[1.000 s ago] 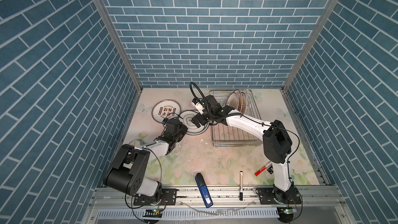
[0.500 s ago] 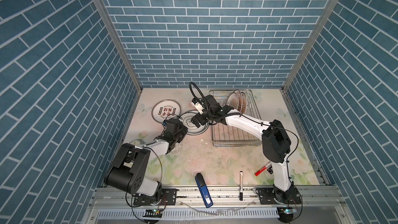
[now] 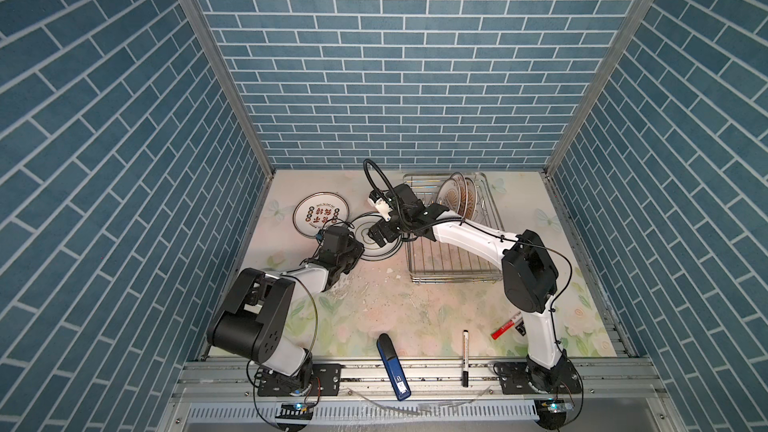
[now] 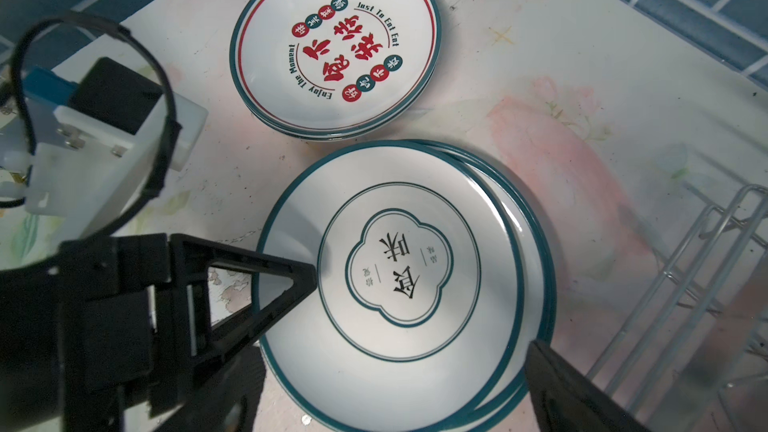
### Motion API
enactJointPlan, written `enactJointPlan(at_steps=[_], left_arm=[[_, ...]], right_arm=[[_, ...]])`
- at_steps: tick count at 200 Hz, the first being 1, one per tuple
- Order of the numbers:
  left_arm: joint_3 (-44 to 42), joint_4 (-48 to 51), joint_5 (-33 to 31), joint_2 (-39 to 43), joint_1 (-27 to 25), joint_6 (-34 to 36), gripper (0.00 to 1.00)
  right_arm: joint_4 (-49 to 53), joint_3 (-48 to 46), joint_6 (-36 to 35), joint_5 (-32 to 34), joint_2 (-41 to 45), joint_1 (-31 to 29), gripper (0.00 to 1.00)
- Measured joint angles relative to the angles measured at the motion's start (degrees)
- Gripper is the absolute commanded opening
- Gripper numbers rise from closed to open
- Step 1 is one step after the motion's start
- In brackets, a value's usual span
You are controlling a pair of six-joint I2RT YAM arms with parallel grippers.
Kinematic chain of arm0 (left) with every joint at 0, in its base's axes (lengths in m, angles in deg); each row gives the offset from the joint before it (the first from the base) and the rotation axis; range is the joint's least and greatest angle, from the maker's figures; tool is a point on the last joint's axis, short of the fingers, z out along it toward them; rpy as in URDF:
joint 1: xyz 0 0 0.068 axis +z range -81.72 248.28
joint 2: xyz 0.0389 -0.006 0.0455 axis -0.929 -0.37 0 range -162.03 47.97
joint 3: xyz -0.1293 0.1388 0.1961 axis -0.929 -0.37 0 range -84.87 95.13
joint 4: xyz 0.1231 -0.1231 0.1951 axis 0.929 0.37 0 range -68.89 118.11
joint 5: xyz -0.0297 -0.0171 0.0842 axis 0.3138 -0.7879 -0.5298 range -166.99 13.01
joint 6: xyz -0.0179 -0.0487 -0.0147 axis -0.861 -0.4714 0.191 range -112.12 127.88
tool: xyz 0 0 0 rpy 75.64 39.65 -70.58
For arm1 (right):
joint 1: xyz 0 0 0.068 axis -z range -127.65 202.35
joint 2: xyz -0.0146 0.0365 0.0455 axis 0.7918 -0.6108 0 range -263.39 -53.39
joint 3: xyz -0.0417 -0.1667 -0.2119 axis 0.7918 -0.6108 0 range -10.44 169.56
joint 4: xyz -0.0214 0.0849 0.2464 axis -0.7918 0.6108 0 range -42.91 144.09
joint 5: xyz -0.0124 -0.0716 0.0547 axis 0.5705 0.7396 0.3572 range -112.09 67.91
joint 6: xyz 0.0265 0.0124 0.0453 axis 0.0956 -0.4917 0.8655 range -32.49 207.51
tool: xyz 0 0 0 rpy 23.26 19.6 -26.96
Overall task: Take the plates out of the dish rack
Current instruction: 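Lower the white plate onto the stack with the left gripper while the right draws back, then open the left gripper to release the plate while both grippers move toward the rack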
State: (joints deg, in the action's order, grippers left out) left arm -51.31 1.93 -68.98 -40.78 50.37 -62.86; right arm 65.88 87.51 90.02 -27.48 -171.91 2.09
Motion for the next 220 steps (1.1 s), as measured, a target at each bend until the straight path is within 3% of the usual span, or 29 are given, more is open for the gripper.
enactJointPlan(at_steps=[85,94,103,220], left_arm=[[0.9,1.0,-0.2,-0.4,0.0,0.0,0.34],[0.9,1.6,-0.3,0.0,0.0,0.0,0.42],[0.9,2.1,-0.5,0.6,0.0,0.1,0.44],[3.7,8.3,-2.0,1.3,-0.3,0.5,0.42]], right_arm=[[0.0,0.0,0.0,0.0,0.0,0.0,0.99],[0.0,0.0,0.0,0.0,0.0,0.0,0.98],[0.0,0.0,0.0,0.0,0.0,0.0,0.98],[0.0,0.0,0.0,1.6,0.0,0.0,0.98]])
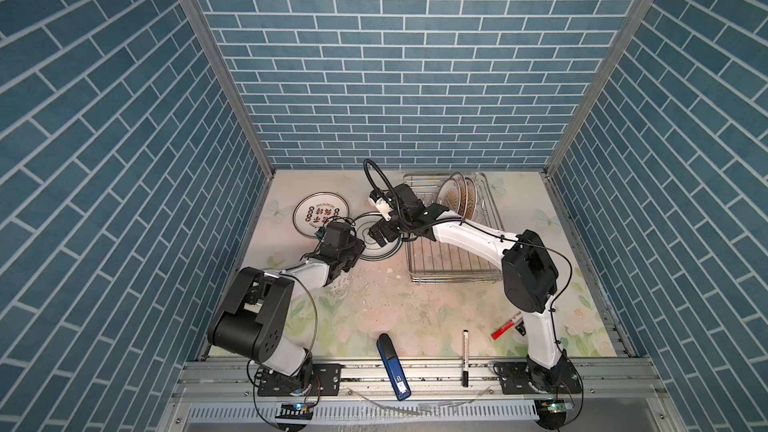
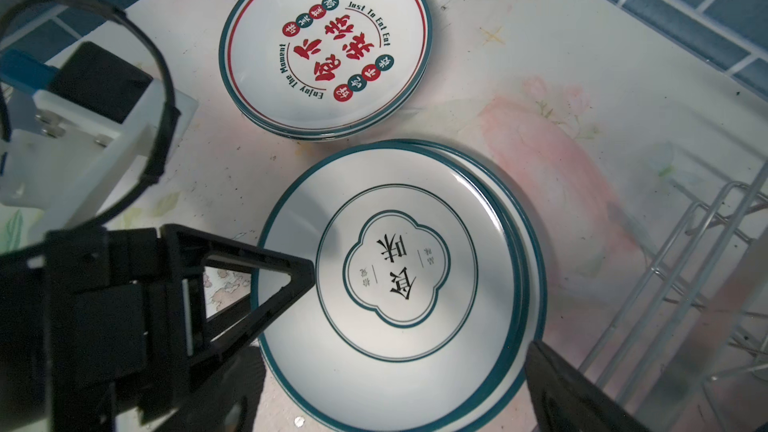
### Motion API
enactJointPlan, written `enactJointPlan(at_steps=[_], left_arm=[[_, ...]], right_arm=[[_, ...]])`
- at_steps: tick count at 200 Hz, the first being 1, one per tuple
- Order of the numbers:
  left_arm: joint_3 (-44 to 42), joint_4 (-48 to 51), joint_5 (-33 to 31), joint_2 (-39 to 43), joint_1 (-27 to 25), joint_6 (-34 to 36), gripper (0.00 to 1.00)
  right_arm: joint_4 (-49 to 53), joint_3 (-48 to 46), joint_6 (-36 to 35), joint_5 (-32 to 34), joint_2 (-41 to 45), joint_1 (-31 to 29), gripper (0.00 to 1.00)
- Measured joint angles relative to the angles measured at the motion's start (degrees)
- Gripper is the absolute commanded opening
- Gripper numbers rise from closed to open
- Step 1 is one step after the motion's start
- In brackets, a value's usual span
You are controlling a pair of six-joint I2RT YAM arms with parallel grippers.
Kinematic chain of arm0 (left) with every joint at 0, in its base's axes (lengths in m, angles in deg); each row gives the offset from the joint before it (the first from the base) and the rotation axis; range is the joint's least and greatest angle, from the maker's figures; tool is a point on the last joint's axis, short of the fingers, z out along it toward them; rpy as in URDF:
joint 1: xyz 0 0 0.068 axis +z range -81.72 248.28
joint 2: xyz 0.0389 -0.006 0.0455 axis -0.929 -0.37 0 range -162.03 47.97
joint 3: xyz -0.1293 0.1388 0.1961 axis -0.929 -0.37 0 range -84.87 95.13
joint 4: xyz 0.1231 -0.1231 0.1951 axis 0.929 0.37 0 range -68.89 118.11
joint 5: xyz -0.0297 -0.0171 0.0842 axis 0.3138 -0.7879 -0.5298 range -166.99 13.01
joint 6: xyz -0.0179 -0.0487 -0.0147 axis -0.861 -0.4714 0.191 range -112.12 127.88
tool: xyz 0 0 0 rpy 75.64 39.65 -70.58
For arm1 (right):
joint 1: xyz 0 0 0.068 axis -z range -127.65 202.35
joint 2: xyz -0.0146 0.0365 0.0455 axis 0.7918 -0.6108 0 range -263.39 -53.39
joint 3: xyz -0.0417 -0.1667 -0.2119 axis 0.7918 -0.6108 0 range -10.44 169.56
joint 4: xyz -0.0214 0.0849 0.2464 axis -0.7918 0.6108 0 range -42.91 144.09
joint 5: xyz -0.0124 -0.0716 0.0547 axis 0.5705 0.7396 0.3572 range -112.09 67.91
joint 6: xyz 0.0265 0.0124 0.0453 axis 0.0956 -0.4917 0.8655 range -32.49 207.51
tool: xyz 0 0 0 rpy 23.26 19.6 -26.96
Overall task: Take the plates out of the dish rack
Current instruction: 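Open the left gripper to release the plate while both grippers move toward the rack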
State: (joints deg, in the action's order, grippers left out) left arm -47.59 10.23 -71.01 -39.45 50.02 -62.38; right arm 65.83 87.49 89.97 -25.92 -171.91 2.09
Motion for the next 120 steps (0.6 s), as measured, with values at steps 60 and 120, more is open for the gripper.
enactJointPlan(at_steps=[60,120], left_arm=[[1.8,1.7,0.9,-1.8,-0.2,0.4,0.36],[3.4,5.5,0.5,-1.8,-0.7,0.6,0.38]], right_arm=[[-1.3,-0.9,0.0,0.2,0.0,0.0,0.98],[-2.8,-3.2,0.0,0.9,0.2,0.0,0.98]])
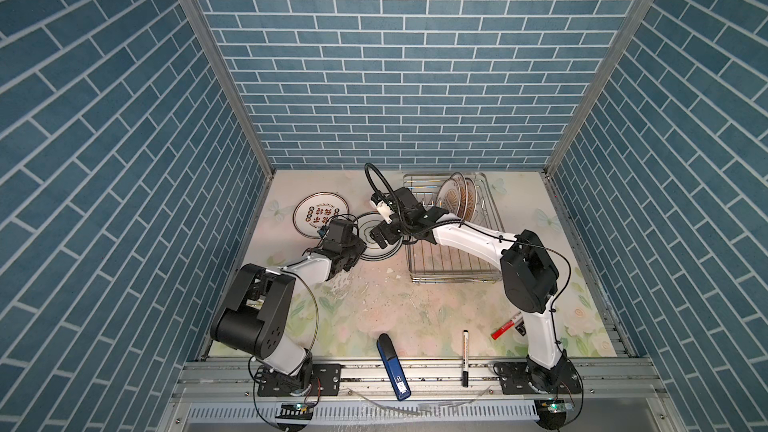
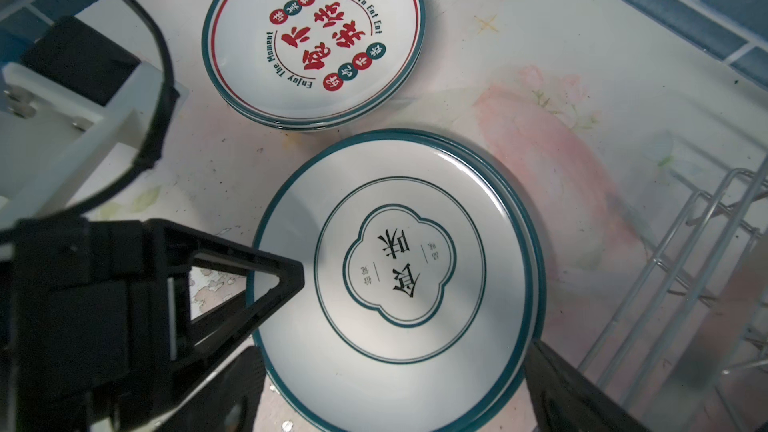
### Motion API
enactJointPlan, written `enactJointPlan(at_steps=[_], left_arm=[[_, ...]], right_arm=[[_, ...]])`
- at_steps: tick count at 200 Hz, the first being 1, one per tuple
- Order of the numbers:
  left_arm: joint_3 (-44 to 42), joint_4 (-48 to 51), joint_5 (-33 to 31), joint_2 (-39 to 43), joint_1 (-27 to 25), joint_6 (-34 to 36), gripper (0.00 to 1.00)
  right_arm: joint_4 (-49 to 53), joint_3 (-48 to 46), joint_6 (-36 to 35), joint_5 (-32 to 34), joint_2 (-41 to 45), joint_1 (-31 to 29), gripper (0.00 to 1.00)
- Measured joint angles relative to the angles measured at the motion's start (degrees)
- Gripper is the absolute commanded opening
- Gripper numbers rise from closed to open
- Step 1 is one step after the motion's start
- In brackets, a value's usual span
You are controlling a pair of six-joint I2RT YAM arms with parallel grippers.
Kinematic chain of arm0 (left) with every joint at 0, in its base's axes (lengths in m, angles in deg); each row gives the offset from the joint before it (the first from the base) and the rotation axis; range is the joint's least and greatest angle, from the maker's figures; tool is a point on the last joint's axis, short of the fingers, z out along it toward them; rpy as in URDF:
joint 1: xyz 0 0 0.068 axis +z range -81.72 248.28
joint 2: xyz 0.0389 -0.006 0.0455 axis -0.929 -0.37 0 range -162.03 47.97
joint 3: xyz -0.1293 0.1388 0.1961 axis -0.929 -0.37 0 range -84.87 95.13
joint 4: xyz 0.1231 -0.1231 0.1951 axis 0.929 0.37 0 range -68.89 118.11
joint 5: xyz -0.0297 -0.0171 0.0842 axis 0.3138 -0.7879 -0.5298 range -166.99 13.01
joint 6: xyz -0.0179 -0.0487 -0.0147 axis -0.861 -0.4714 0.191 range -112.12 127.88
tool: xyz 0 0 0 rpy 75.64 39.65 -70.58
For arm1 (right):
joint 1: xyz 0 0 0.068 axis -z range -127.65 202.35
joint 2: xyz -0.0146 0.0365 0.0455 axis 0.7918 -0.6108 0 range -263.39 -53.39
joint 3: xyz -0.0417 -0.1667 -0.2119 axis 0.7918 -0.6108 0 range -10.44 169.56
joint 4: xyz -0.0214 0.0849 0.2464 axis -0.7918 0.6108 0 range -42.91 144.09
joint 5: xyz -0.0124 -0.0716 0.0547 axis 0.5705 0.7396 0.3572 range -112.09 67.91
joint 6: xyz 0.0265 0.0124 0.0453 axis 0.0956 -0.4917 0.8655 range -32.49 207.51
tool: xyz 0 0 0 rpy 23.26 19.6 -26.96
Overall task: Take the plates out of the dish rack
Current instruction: 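Open the left gripper to release the plate while both grippers move toward the rack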
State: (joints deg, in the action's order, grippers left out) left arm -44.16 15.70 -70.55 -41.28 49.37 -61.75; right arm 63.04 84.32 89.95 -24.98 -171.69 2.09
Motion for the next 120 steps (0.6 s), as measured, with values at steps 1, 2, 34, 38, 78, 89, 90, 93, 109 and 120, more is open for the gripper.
enactJointPlan(at_steps=[1,2,34,38,78,89,90,93,109,120], left_arm=[[0.0,0.1,0.0,0.0,0.0,0.0,0.38],[0.1,0.2,-0.1,0.0,-0.1,0.0,0.38],[1.1,2.8,-1.3,0.3,-0.6,0.0,0.38],[1.2,3.2,-1.5,0.3,-0.7,0.0,0.38],[1.6,6.5,-3.7,2.1,-0.8,0.0,0.39],[1.8,6.8,-3.8,2.2,-0.8,0.0,0.39],[1.9,6.9,-3.8,2.2,-0.8,0.0,0.39],[2.0,7.0,-3.8,2.2,-0.8,0.0,0.39],[2.6,7.3,-3.8,2.2,-0.8,0.0,0.38],[2.6,7.2,-3.9,2.2,-0.8,0.0,0.38]], right_arm=[[0.0,0.0,0.0,0.0,0.0,0.0,0.98],[0.0,0.0,0.0,0.0,0.0,0.0,0.98],[-0.6,-0.3,0.0,0.4,0.0,0.0,0.98],[-0.6,-0.4,0.0,0.4,0.0,0.0,0.98],[-1.7,-1.1,0.0,0.8,0.1,0.0,0.98],[-1.9,-1.2,0.0,0.8,0.1,0.0,0.98],[-1.9,-1.2,0.0,0.8,0.1,0.0,0.98],[-1.9,-1.2,0.0,0.8,0.1,0.0,0.98],[-1.9,-1.2,0.0,0.8,0.2,0.0,0.98],[-2.3,-1.5,0.0,0.8,0.5,0.0,0.98]])
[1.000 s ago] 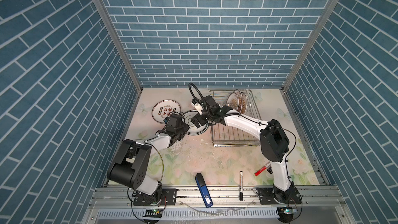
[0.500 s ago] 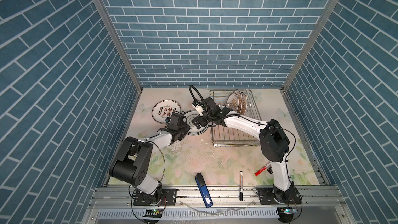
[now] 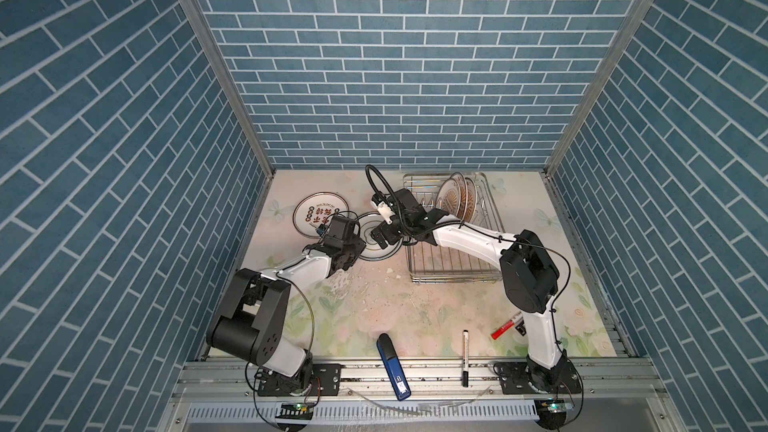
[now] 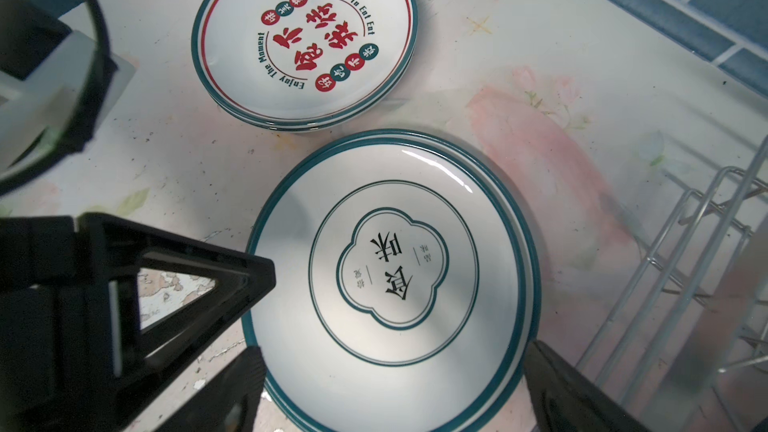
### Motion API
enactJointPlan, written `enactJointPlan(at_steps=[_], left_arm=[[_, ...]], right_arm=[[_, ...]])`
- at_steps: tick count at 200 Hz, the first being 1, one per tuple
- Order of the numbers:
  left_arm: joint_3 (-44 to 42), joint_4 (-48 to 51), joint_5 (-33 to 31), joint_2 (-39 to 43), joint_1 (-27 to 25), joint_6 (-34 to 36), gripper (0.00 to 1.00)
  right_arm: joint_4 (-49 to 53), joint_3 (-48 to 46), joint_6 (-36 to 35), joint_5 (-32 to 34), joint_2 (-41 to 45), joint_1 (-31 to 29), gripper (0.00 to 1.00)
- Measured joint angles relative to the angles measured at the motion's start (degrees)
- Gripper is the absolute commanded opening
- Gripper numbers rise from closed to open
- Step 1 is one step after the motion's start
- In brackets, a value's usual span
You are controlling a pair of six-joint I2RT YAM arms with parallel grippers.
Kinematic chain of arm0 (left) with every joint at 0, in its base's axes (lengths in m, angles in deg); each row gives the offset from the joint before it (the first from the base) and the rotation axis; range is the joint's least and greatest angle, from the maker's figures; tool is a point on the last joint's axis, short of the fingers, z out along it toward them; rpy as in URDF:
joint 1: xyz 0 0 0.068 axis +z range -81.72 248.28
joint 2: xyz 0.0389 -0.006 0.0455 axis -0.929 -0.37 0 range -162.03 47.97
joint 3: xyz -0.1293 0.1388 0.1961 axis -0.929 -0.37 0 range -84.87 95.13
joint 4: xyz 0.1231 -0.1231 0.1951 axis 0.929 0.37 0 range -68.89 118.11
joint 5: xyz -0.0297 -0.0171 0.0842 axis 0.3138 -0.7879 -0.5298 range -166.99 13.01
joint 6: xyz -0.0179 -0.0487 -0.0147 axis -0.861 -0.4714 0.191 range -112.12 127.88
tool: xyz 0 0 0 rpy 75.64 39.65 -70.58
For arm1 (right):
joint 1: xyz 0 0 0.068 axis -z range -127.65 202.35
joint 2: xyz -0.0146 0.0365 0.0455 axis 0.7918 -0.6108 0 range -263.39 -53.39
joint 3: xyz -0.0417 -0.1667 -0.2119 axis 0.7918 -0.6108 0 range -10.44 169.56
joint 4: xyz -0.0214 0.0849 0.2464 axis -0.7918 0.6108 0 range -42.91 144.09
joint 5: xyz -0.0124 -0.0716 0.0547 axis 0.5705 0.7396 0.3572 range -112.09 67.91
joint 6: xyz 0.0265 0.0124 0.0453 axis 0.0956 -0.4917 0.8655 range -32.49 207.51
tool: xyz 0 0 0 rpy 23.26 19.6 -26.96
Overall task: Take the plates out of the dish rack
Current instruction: 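Open the left gripper to release the plate while both grippers move toward the rack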
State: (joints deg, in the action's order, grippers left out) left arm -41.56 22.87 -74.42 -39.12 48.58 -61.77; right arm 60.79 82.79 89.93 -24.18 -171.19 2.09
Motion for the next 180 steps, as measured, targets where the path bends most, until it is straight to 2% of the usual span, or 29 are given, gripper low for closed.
enactJointPlan(at_steps=[21,39,48,67,100,140,180], left_arm=[[0.0,0.4,-0.8,0.5,-0.1,0.3,0.42],[-0.5,0.8,-2.3,4.2,-0.2,1.4,0.46],[-1.0,0.7,-3.3,7.1,-0.3,1.8,0.6],[-2.2,0.0,-5.5,13.7,-0.5,2.9,0.77],[-4.9,-1.7,-7.1,21.4,-0.5,6.6,0.99],[-9.5,-7.5,-4.9,25.9,-0.8,11.0,1.0],[-10.4,-17.2,4.9,25.8,-2.2,17.3,1.0]], right_arm=[[-1.4,-1.9,0.0,0.1,1.5,0.0,0.98],[-3.4,-4.7,0.0,0.2,3.6,0.0,0.99],[-4.7,-6.6,0.0,0.3,5.3,0.0,0.99],[-7.5,-10.5,0.0,0.5,9.4,0.0,0.99],[-13.2,-16.2,0.2,1.0,17.2,0.0,0.99],[-16.8,-21.2,0.8,2.0,24.2,0.0,0.99],[-14.4,-23.3,4.0,7.3,29.8,0.4,0.99]])
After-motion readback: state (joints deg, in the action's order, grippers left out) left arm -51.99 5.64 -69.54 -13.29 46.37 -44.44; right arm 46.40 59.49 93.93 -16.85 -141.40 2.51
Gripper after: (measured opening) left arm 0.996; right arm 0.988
